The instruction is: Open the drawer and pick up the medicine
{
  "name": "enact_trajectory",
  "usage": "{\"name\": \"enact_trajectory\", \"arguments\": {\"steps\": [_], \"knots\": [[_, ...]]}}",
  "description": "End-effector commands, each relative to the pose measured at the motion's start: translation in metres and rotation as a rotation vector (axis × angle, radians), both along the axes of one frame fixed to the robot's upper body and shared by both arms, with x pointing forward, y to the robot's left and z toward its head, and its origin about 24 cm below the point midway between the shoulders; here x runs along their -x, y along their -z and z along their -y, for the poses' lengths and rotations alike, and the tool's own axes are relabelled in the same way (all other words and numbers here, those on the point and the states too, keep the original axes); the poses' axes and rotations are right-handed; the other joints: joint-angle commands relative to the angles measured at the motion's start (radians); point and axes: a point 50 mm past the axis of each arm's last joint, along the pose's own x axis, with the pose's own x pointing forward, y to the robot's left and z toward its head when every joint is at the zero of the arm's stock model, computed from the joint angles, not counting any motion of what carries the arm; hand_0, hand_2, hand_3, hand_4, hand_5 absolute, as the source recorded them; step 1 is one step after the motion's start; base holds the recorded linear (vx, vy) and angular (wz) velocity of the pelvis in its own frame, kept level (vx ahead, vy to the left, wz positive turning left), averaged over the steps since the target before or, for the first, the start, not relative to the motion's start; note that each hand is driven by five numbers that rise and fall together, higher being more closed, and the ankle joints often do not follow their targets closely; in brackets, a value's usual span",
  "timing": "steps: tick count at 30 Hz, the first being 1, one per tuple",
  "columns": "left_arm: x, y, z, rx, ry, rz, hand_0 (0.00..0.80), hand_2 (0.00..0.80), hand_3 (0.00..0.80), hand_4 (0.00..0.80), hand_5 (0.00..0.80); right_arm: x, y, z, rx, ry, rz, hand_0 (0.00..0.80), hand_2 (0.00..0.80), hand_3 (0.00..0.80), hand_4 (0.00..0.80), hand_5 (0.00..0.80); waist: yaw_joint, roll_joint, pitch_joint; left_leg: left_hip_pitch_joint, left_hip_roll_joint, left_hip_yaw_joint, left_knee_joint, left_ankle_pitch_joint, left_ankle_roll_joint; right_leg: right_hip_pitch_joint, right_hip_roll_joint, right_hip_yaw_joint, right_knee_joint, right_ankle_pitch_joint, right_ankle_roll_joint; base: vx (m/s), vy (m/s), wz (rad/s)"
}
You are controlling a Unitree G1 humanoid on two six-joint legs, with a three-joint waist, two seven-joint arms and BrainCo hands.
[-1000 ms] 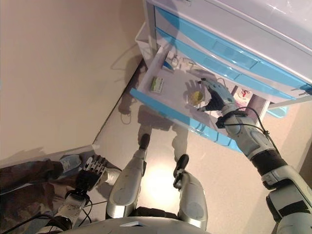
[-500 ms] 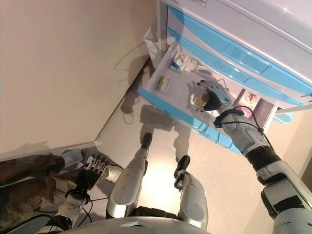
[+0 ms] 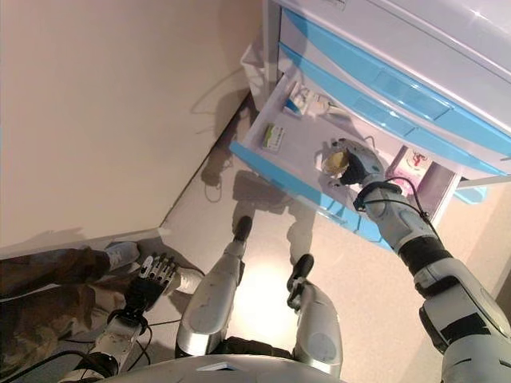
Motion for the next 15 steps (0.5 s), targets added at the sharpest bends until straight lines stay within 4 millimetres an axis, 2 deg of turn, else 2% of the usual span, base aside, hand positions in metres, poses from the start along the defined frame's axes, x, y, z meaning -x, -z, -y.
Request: {"name": "enact_trajectory", "arguments": {"steps": [1, 15], "knots": [[0.009, 0.000, -0.003, -0.044, 0.069, -0.017, 0.000, 0.000, 0.000, 0.000, 0.000, -0.007, -0.016, -0.006, 0.023, -0.026, 0.060, 0.000, 0.000, 0.000, 0.000, 0.000, -0.005, -0.006, -0.019, -0.059, -0.036, 0.017, 0.135, -0.145, 0.023, -0.069, -0.032, 0.026, -0.023, 0.106, 0.028, 0.000, 0.000, 0.00], [0.008, -0.001, -0.004, -0.042, 0.078, -0.016, 0.000, 0.000, 0.000, 0.000, 0.000, -0.011, -0.019, 0.006, 0.033, 0.028, 0.063, 0.000, 0.000, 0.000, 0.000, 0.000, 0.001, 0.000, -0.013, -0.065, -0.037, 0.018, 0.145, -0.147, 0.028, -0.076, -0.034, 0.026, -0.014, 0.107, 0.028, 0.000, 0.000, 0.00]]}}
